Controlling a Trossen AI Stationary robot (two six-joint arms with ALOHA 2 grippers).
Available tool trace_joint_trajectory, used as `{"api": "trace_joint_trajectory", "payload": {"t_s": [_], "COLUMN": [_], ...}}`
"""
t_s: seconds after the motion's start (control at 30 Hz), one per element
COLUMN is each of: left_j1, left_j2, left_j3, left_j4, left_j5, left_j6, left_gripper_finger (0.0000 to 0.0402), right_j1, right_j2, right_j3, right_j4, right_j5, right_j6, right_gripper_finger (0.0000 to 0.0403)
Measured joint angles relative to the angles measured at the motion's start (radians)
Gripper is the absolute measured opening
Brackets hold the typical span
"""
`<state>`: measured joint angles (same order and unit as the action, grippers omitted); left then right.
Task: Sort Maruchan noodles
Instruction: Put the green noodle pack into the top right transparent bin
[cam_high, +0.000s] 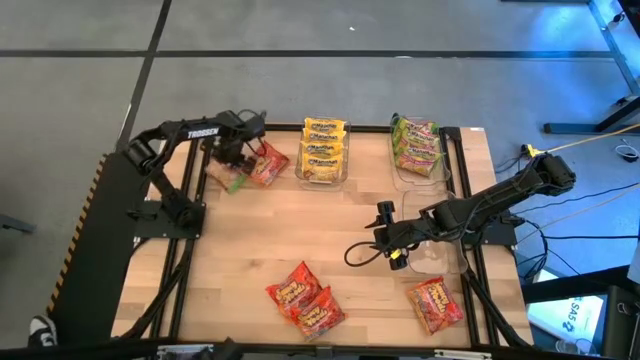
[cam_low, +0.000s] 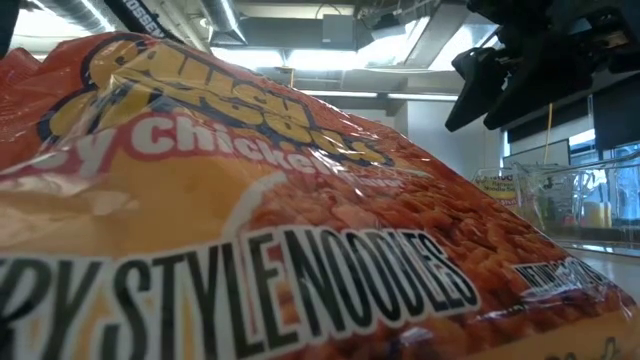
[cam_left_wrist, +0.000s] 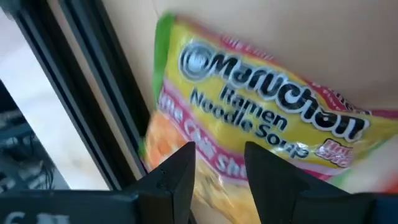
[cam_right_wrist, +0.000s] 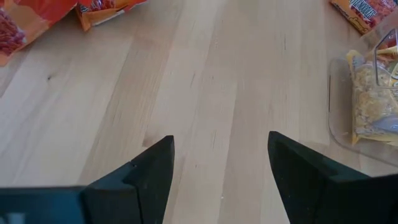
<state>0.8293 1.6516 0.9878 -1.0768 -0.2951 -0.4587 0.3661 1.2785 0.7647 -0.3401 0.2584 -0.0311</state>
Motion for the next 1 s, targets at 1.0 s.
{"api": "trace_joint_trajectory", "payload": {"t_s": [1.0], "left_j1": [-0.923], "left_j2": [-0.009], "left_j3": [-0.039], "left_j4": [0.101], "left_j5": [0.274], "left_j6": [-0.506], "left_gripper_finger": [0.0133], "right_j1": [0.000], "right_j2": [0.000], "right_j3": [0.000], "right_j4": [0.060], "right_j5": [-0.042], "right_j6": [0.014], "right_gripper_finger": [0.0230]}}
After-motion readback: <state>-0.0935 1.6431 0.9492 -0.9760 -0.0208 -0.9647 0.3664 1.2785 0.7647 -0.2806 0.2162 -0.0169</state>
